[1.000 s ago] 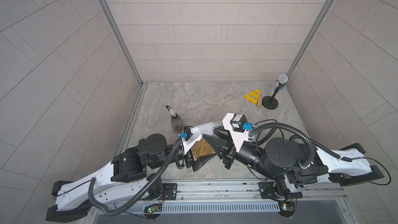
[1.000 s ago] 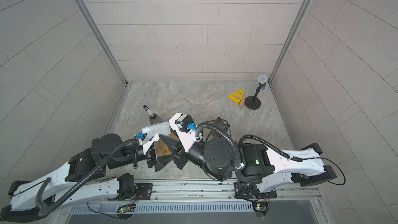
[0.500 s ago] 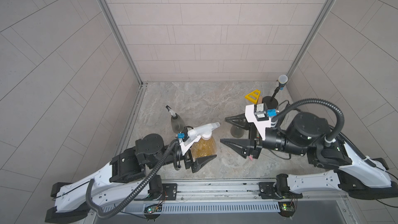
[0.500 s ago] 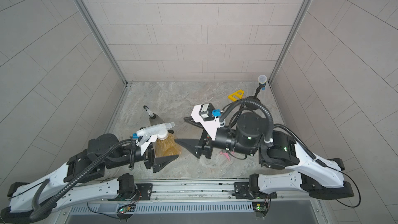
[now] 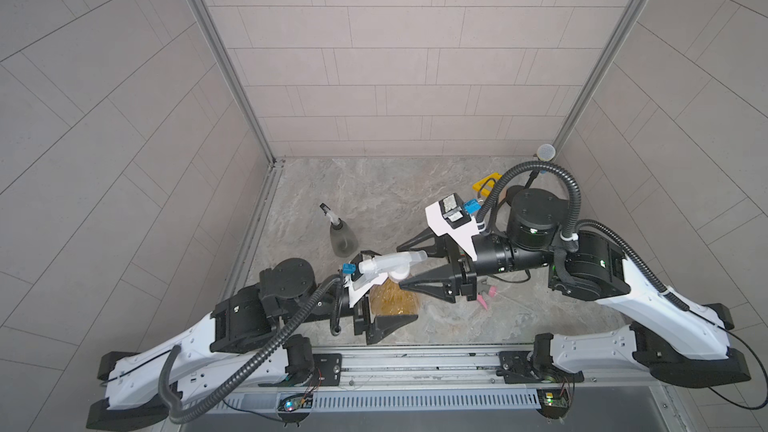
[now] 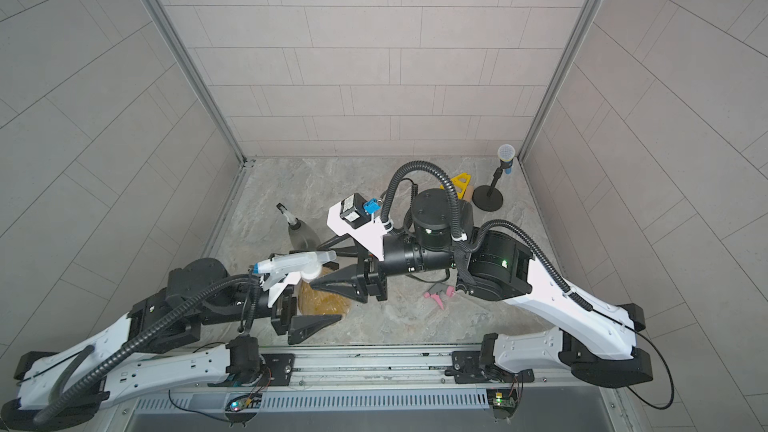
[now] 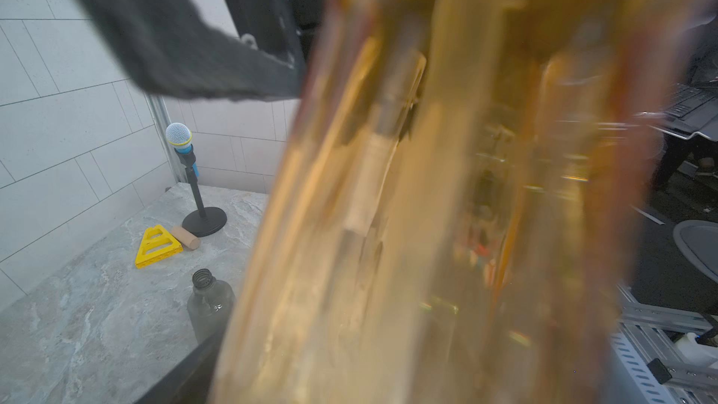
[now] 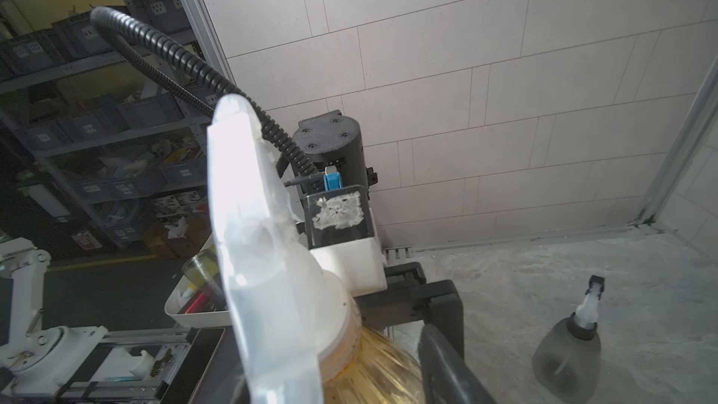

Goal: Attach spray nozzles to spray bottles
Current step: Screw the spray nozzle on the spray bottle.

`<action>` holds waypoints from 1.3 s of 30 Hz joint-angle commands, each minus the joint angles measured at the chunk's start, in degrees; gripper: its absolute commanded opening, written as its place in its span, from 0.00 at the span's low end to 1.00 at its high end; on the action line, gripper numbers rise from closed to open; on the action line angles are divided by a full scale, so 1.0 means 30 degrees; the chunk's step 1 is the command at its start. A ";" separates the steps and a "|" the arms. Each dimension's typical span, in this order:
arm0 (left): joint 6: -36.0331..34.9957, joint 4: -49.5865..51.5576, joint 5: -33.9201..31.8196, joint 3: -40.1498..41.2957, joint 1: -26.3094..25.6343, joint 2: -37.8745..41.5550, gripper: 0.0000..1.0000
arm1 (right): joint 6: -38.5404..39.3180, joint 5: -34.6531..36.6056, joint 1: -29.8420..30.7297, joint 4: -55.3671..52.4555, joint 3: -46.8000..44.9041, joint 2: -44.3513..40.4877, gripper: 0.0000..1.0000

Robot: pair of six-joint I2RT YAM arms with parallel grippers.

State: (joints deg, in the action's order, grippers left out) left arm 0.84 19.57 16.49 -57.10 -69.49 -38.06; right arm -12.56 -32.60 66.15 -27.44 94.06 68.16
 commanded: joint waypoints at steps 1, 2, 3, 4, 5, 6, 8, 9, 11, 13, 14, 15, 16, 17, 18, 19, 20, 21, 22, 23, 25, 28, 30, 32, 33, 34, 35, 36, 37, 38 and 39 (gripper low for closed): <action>0.0230 -0.0753 0.0255 -0.0272 0.0109 0.0148 0.00 | 0.0115 -0.0506 0.0302 0.0753 0.0407 -0.0198 0.55; 0.0245 -0.0753 0.0271 -0.0221 0.0110 0.0164 0.00 | 0.0092 -0.0472 0.0332 0.0873 0.0404 -0.0208 0.55; 0.0240 -0.0753 0.0220 -0.0196 0.0115 0.0159 0.00 | 0.0058 -0.0459 0.0362 0.1011 0.0404 -0.0230 0.55; 0.0246 -0.0778 0.0193 -0.0184 0.0123 0.0174 0.00 | -0.0016 -0.0396 0.0384 0.1141 0.0404 -0.0264 0.55; 0.0243 -0.0810 0.0187 -0.0132 0.0124 0.0174 0.00 | -0.0083 -0.0384 0.0390 0.1338 0.0353 -0.0296 0.56; 0.0239 -0.0826 0.0160 -0.0135 0.0108 0.0163 0.00 | -0.0159 -0.0383 0.0413 0.1551 0.0291 -0.0308 0.55; 0.0243 -0.0811 0.0128 -0.0140 0.0118 0.0124 0.00 | -0.0216 -0.0493 0.0421 0.1518 0.0387 -0.0250 0.53; 0.0246 -0.0811 0.0135 -0.0146 0.0116 0.0135 0.00 | -0.0209 -0.0498 0.0435 0.1449 0.0429 -0.0171 0.51; 0.0216 -0.0811 0.0075 -0.0139 0.0108 0.0137 0.00 | -0.0209 -0.0494 0.0450 0.1383 0.0378 -0.0107 0.47; 0.0218 -0.0811 -0.0014 -0.0153 0.0114 0.0156 0.00 | -0.0137 -0.0392 0.0508 0.1315 0.0316 -0.0106 0.43; 0.0217 -0.0811 -0.0046 -0.0136 0.0108 0.0157 0.00 | -0.0078 -0.0334 0.0537 0.1238 0.0316 -0.0123 0.41; 0.0218 -0.0811 -0.0116 -0.0132 0.0124 0.0129 0.00 | -0.0035 -0.0224 0.0573 0.1152 0.0291 -0.0147 0.40; 0.0218 -0.0811 -0.0136 -0.0131 0.0108 0.0145 0.00 | 0.0046 -0.0141 0.0624 0.1050 0.0316 -0.0138 0.39; 0.0214 -0.0811 -0.0183 -0.0179 0.0108 0.0125 0.00 | 0.0148 -0.0042 0.0709 0.0907 0.0338 -0.0137 0.37; 0.0210 -0.0797 -0.0249 -0.0207 0.0109 0.0093 0.00 | 0.0256 0.0166 0.0782 0.0679 0.0395 -0.0129 0.36; 0.0217 -0.0740 -0.0289 -0.0244 0.0108 0.0034 0.00 | 0.0389 0.0366 0.0849 0.0373 0.0458 -0.0054 0.34; 0.0191 -0.0655 -0.0322 -0.0299 0.0108 -0.0005 0.00 | 0.0532 0.0618 0.0964 0.0093 0.0519 -0.0019 0.33; 0.0162 -0.0593 -0.0351 -0.0380 0.0115 -0.0032 0.00 | 0.0663 0.0894 0.1092 -0.0179 0.0550 -0.0013 0.31; 0.0142 -0.0534 -0.0448 -0.0435 0.0108 -0.0072 0.00 | 0.0767 0.1204 0.1236 -0.0449 0.0579 0.0012 0.29; 0.0117 -0.0421 -0.0616 -0.0519 0.0112 -0.0106 0.00 | 0.0891 0.1600 0.1440 -0.0681 0.0551 0.0008 0.28; 0.0028 -0.0106 -0.1117 -0.0720 0.0108 -0.0181 0.00 | 0.1253 0.2703 0.1899 -0.1432 0.0707 0.0031 0.26; -0.0069 0.0205 -0.1892 -0.0866 0.0108 -0.0246 0.00 | 0.1477 0.4492 0.2615 -0.2733 0.1224 0.0292 0.25; -0.0170 0.0459 -0.2500 -0.1021 0.0109 -0.0290 0.00 | 0.1530 0.6112 0.3191 -0.3551 0.1500 0.0476 0.24; -0.0251 0.0613 -0.2957 -0.1107 0.0109 -0.0307 0.00 | 0.1461 0.7807 0.3716 -0.4237 0.1691 0.0685 0.23; -0.0282 0.0653 -0.3135 -0.1137 0.0130 -0.0286 0.00 | 0.1365 0.8750 0.4013 -0.4410 0.1667 0.0781 0.23; -0.0324 0.0604 -0.3346 -0.1170 0.0108 -0.0235 0.00 | 0.1223 0.9632 0.4255 -0.4482 0.1610 0.0831 0.23; -0.0396 0.0609 -0.3580 -0.1180 0.0109 -0.0257 0.00 | 0.1021 1.0456 0.4492 -0.4590 0.1583 0.0971 0.23; -0.0449 0.0652 -0.3791 -0.1253 0.0108 -0.0258 0.00 | 0.0789 1.1289 0.4748 -0.4496 0.1445 0.1079 0.22; -0.0507 0.0696 -0.3999 -0.1323 0.0108 -0.0248 0.00 | 0.0506 1.1992 0.4937 -0.4379 0.1333 0.1204 0.22; -0.0604 0.0795 -0.4223 -0.1384 0.0123 -0.0290 0.00 | 0.0211 1.2709 0.5151 -0.4358 0.1312 0.1393 0.22; -0.0658 0.0879 -0.4423 -0.1437 0.0108 -0.0318 0.00 | -0.0024 1.3626 0.5415 -0.4335 0.1340 0.1577 0.22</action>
State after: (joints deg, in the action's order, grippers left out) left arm -0.99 24.47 8.23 -58.72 -69.52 -38.59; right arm -10.66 -0.49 80.38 -34.92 99.11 70.04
